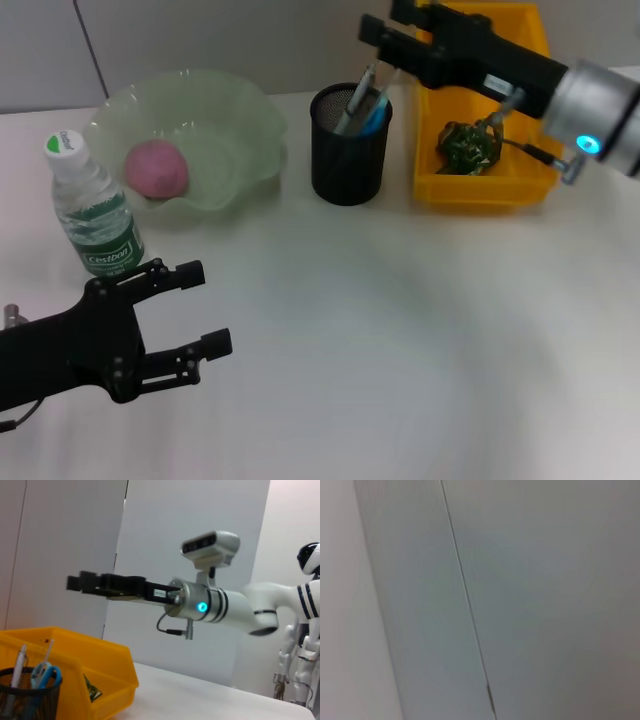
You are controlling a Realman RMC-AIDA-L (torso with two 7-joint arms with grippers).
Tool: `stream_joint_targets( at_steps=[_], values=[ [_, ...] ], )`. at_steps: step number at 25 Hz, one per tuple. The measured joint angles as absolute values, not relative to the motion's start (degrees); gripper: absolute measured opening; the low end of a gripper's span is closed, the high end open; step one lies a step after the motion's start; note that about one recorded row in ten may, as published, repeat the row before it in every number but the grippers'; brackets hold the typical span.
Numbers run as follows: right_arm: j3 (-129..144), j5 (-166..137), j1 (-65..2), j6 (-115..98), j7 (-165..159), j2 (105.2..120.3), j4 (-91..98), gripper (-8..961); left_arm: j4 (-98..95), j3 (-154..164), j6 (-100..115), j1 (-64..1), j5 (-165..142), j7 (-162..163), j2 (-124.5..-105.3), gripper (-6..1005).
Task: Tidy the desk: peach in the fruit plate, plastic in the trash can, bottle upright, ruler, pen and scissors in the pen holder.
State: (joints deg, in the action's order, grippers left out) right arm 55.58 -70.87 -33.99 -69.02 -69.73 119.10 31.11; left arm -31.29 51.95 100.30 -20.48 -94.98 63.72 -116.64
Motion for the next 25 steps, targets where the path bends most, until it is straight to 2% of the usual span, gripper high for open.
stream_joint_targets(
  at_steps=[11, 17, 22, 25],
  values=[
    [53.7, -74.6, -26.7, -90.0, -76.9, 114.43, 28.2, 606, -31.3, 52.5, 101.5, -20.3, -95.1, 63.8, -116.87, 841],
    [52.6, -83.1, -22.0, -102.5, -80.3, 113.80, 33.0, 653, -31.3, 54.8, 101.9, -20.8, -95.1, 65.9, -116.98, 841],
    [49.7, -96.1, -22.0, -106.5, -80.4, 113.23, 33.4, 813, -31.3, 56.4, 101.8, -21.9, -95.9, 68.4, -116.93, 841],
    [49.4, -100.7, -22.0, -105.4, -80.3, 113.20, 33.4, 813, -31.3, 56.5, 101.4, -22.4, -97.8, 68.9, -116.99, 841]
  ],
)
